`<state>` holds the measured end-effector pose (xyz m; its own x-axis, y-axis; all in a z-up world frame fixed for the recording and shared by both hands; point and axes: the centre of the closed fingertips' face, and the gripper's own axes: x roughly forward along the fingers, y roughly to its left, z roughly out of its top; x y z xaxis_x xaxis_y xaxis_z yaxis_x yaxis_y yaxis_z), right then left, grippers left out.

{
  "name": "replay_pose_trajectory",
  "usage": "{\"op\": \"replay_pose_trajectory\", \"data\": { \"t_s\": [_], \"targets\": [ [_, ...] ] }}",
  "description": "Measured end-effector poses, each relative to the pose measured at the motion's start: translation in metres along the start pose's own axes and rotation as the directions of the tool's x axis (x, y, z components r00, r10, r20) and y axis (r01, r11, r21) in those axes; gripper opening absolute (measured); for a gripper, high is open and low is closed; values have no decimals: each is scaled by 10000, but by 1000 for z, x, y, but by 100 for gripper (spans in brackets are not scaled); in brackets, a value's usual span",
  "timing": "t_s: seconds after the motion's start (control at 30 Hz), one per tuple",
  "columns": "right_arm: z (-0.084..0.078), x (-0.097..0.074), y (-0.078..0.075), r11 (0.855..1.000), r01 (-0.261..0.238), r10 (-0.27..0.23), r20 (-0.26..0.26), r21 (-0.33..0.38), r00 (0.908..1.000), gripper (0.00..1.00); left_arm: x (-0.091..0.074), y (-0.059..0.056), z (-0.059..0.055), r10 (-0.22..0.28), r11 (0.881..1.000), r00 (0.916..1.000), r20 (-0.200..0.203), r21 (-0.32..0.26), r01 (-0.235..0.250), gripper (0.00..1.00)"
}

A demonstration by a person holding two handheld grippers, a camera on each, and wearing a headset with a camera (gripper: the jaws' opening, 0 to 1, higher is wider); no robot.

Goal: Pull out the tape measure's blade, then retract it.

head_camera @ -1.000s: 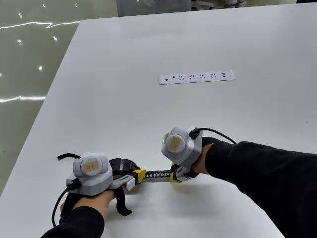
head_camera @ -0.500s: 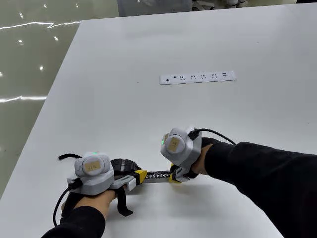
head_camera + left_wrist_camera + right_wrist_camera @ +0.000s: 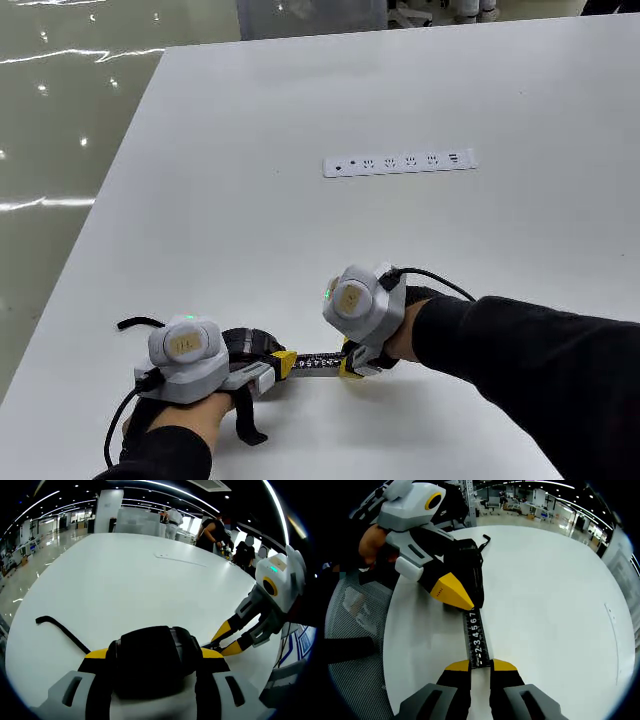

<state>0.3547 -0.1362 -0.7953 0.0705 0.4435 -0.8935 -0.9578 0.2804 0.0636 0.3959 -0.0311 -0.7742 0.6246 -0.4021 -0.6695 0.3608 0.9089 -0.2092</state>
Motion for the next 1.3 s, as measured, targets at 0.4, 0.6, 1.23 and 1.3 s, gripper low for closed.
{"op": "replay_pose_trajectory", "data": {
  "t_s": [0.4,0.6,1.23,1.3],
  "targets": [
    [3,1,0,10000,-41,42,63,-51,10000,9,0,-1,0,-121,9999,9999,29,-42,121,63],
    [4,1,1,10000,-86,86,88,8,9999,9,0,0,-1,-178,9998,9998,38,-101,178,63],
    [12,6,2,9996,-272,278,489,-116,9984,9,-1,0,0,-432,9987,9990,117,-283,435,63],
    [13,6,2,9996,-257,262,530,-91,9983,9,-1,0,0,-429,9986,9990,128,-299,432,63]
  ]
}}
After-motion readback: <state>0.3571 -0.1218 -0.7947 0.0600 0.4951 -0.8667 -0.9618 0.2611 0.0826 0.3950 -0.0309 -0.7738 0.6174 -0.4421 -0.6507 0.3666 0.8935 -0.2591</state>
